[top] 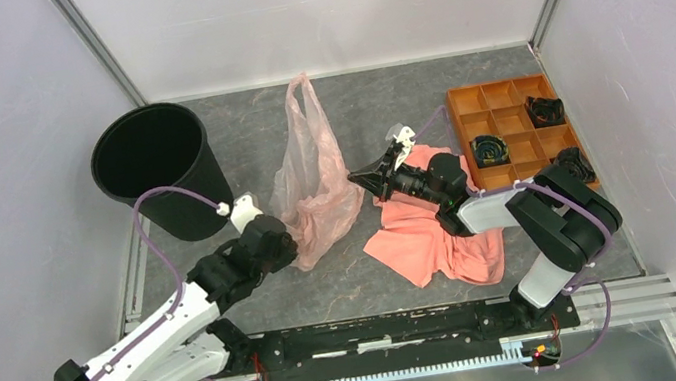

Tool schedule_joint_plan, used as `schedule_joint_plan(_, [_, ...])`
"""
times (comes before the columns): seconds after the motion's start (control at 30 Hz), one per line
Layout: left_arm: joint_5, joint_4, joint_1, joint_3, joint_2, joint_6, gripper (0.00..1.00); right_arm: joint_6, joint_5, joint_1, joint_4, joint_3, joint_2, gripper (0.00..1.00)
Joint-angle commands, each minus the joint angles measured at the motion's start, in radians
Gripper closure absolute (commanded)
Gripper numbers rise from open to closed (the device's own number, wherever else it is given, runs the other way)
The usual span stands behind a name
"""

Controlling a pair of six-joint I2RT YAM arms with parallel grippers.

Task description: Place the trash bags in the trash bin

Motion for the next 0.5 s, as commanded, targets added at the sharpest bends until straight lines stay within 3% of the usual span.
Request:
schedule_joint_plan(0.0, [-0.06,0.059,0.002,0.054,-0.002,0.051,0.81,0.005,-0.01,0.002,0.069,0.015,0.007,1.0])
schedule_joint_plan(0.07, [-0.069,0.054,0.002,0.08,-0.017,0.077,0.95,0.005,-0.009,0.001,0.069,0.013,0.009,1.0])
schedule_joint_plan(0.1, [-0.077,0.042,0.002,0.101,-0.026,0.087,0.97,0.004,-0.007,0.002,0.069,0.012,0.009,1.0])
schedule_joint_plan(0.3, [-0.149,-0.07,0.002,0.268,-0.124,0.134,0.98,-0.028,0.012,0.002,0.049,0.023,0.008,1.0])
schedule_joint_plan(0.47, [-0.186,-0.161,0.002,0.414,-0.167,0.113,0.98,-0.168,0.036,0.006,-0.179,0.177,0.015,1.0])
